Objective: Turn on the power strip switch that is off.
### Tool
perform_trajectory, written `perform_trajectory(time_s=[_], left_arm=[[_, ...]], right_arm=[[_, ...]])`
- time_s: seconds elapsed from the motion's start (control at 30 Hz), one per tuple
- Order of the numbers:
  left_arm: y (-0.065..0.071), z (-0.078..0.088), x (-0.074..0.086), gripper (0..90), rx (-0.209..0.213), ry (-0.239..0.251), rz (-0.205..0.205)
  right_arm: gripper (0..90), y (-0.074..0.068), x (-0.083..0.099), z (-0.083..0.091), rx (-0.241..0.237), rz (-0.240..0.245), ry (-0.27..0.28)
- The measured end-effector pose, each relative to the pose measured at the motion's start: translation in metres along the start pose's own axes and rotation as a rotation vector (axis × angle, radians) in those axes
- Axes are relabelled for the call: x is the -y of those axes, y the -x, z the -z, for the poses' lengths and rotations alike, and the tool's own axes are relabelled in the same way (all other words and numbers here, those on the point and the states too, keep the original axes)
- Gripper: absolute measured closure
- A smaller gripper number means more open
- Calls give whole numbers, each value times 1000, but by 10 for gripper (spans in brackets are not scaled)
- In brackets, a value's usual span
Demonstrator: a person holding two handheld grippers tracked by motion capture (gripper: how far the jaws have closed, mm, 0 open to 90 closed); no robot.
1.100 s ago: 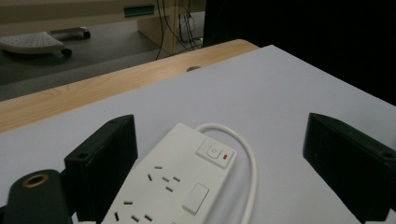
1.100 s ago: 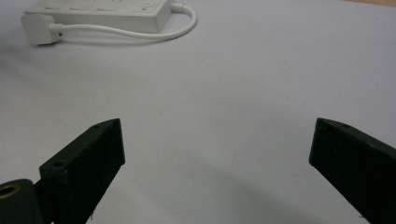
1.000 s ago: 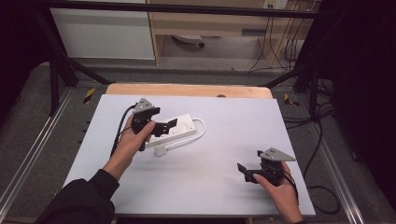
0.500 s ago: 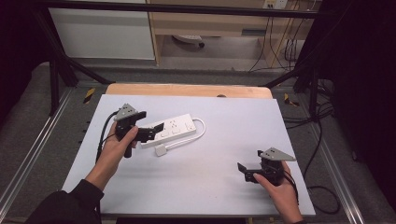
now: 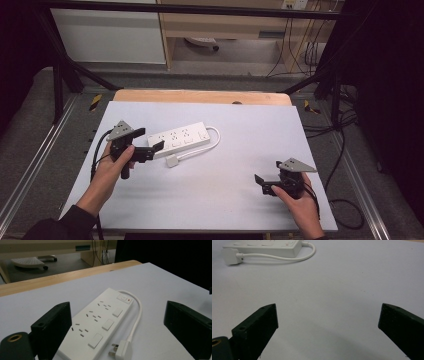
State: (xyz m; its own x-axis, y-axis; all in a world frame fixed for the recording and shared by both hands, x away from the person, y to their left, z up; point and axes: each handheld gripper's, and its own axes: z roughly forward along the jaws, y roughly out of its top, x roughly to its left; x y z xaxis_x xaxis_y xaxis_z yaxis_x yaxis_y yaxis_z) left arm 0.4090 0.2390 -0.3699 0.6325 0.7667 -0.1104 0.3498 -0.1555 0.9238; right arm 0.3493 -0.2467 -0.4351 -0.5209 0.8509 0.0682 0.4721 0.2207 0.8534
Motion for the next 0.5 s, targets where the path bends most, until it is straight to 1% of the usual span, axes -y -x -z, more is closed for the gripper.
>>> perform_trajectory(time_s=[0.03, 0.07, 0.17, 0.2, 0.23, 0.27, 0.3, 0.33, 0.37, 0.43, 0.5], left_arm=[[-1, 4, 4, 79, 3, 3, 5], [-1, 4, 4, 79, 3, 3, 5], [-4, 13, 13, 79, -8, 4, 12], [-4, 13, 13, 78, -8, 4, 12], [-6, 18, 19, 78, -13, 3, 21], [-6, 18, 19, 79, -13, 3, 21], [-7, 23, 24, 79, -16, 6, 33], [-7, 23, 24, 79, -16, 6, 33], [-8, 28, 30, 79, -21, 6, 38], [-8, 30, 33, 79, -17, 5, 44], [-9, 37, 41, 79, -22, -3, 40]], right_arm=[[30, 0, 0, 0, 0, -1, 0], [30, 0, 0, 0, 0, -3, 2], [30, 1, 0, 0, 0, 1, 3], [30, 1, 0, 0, 0, -1, 3], [30, 1, 0, 0, 0, 0, 2], [30, 1, 0, 0, 0, 0, 2], [30, 1, 0, 0, 1, 1, 3], [30, 1, 0, 0, 1, 1, 3], [30, 1, 0, 0, 0, 2, 2], [30, 1, 0, 0, 1, 2, 2], [30, 1, 0, 0, 0, 0, 2]])
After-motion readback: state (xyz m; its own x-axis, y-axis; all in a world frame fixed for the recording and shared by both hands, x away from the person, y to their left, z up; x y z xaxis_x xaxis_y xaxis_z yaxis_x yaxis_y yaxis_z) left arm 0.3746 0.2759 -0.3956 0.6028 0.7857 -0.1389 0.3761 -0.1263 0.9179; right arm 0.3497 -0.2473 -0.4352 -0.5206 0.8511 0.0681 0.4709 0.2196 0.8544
